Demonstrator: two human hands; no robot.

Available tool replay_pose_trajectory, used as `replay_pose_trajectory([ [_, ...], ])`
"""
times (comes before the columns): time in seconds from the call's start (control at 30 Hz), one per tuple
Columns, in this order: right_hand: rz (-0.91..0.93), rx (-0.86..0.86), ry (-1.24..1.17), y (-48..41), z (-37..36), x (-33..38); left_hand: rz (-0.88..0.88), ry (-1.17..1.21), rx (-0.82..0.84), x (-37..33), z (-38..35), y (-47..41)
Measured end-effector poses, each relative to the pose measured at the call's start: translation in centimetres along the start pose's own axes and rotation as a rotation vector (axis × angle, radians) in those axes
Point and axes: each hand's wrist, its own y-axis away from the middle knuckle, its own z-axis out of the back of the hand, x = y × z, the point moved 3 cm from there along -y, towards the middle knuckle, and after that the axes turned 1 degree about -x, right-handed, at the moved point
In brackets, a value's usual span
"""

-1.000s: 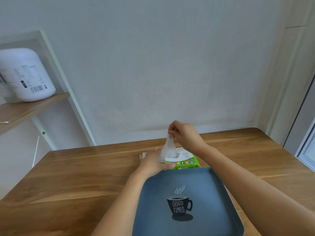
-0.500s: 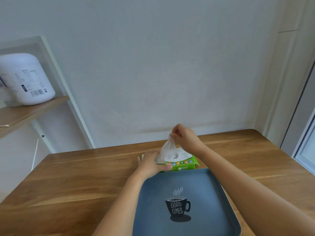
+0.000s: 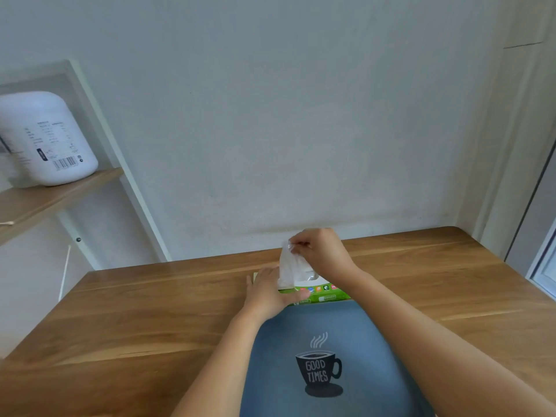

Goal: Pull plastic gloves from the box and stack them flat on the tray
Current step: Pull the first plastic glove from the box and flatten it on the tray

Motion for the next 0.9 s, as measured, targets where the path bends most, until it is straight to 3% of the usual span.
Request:
replay_pose_trajectory([
  [0.13,-0.041,-0.286,-0.160,-1.3,3.9,0.3,-0.036,-0.010,-0.007,0.3,-0.4,-0.3],
  [0.2,0.010,-0.343,-0.221,-2.1,6.5,1.5,-0.032,0.025,0.011,0.3,-0.3,-0.5],
  [0.3,0.113,-0.196,-0.349,-2.7,8.7,3.5,-0.027,0.159,0.149,0.0,0.7,-0.2],
  [0.47,0.202,-0.051,-0.259,-1.3,10.1,5.2,0.054,0.900,-0.022,-0.7,5.2,0.3],
  [0.57,0.221,0.020,-0.186,0.5,10.3,6.7,0.035,1.202,0.084,-3.3,7.1,1.8],
  [0.77,0.244,0.363,-0.228,5.5,10.2,9.5,-0.316,1.017,0.378,-9.5,8.1,8.2],
  [0.9,0.236,0.489,-0.297,9.4,11.3,10.2,-0.307,1.083,0.641,-11.2,7.7,12.8],
])
